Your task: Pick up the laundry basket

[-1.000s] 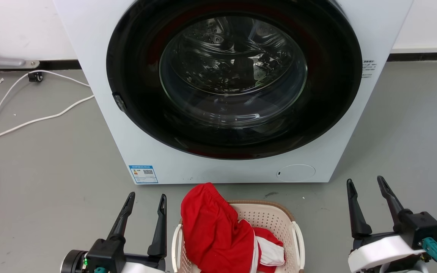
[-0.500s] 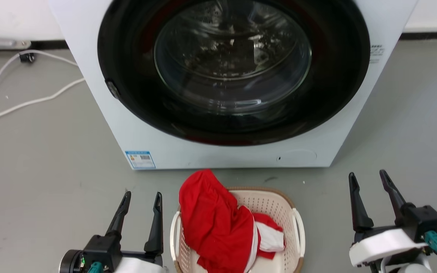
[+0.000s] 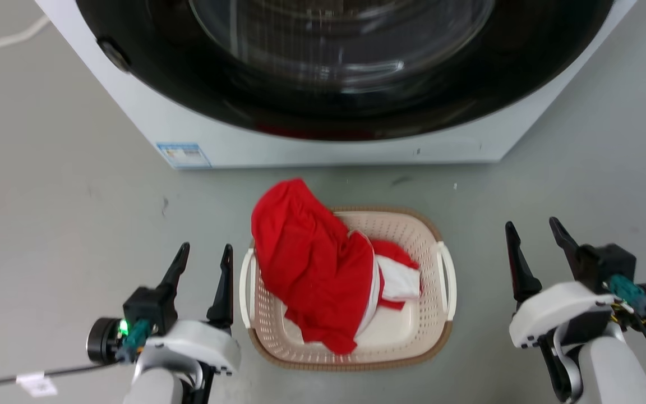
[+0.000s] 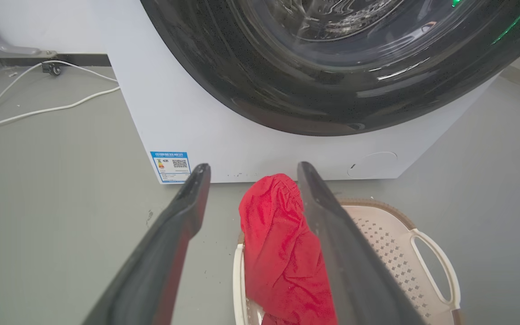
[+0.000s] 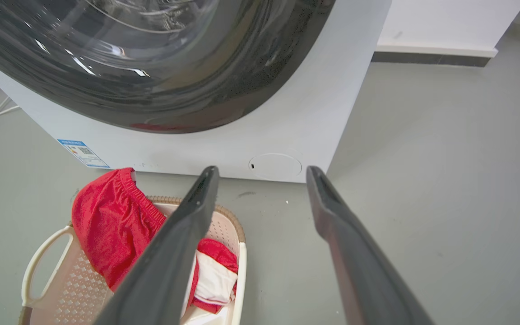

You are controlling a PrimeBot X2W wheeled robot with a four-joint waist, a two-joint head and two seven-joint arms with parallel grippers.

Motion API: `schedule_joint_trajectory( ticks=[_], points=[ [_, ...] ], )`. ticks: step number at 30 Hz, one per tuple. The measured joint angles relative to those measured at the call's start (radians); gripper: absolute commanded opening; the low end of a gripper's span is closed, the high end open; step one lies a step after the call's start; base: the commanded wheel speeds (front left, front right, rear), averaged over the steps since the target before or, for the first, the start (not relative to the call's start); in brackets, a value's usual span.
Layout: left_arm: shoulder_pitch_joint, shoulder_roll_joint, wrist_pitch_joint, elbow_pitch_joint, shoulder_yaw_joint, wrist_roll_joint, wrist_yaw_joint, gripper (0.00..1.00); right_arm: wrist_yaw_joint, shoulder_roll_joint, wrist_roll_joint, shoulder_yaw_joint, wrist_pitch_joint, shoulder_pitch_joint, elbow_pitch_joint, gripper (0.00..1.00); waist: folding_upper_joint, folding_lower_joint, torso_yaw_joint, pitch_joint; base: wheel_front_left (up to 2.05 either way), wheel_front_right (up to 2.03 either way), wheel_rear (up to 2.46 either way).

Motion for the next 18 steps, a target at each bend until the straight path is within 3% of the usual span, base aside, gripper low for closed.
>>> schedule_joint_trajectory(
  ticks=[11, 18],
  points=[
    [-0.276, 0.071, 0.000, 0.383, -0.075, 0.000, -0.031, 1.00, 0.000, 0.000, 0.011, 0.044, 0.123, -0.208, 0.243, 1.00, 0.0000, 0.0001, 0.004, 0.223, 0.00, 0.00, 0.00],
    [-0.467, 0.103, 0.004, 0.611, -0.208, -0.100, -0.032, 1.00, 0.000, 0.000, -0.031, 0.060, 0.186, -0.354, 0.412, 1.00, 0.0000, 0.0001, 0.005, 0.342, 0.00, 0.00, 0.00]
  ],
)
